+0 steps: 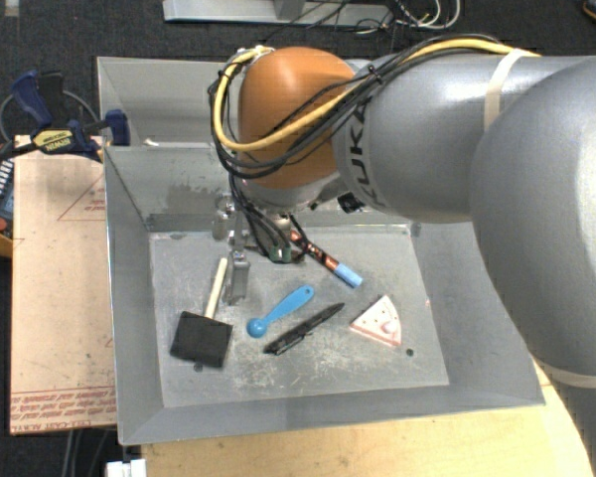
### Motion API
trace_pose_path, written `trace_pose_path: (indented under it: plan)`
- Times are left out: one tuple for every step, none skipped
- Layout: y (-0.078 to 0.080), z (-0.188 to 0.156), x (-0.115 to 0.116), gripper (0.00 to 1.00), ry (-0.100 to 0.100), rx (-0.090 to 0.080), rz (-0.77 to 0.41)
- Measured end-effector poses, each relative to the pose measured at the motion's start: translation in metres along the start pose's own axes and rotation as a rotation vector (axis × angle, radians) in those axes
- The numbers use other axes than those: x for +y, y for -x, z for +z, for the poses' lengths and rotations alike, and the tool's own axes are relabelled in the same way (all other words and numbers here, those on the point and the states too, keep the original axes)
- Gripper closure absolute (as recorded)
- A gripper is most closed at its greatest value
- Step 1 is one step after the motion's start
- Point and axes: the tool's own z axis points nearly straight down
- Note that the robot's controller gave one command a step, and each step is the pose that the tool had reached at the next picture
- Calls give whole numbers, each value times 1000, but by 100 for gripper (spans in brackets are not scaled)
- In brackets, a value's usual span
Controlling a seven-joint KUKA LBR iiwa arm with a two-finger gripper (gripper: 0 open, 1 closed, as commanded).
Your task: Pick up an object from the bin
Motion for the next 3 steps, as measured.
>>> trace_pose_path:
  plan:
    - [2,-5,-1,0,1,-7,4]
    - [13,86,15,0,1,-7,-384]
    - [6,39,15,0,2,-9,-415]
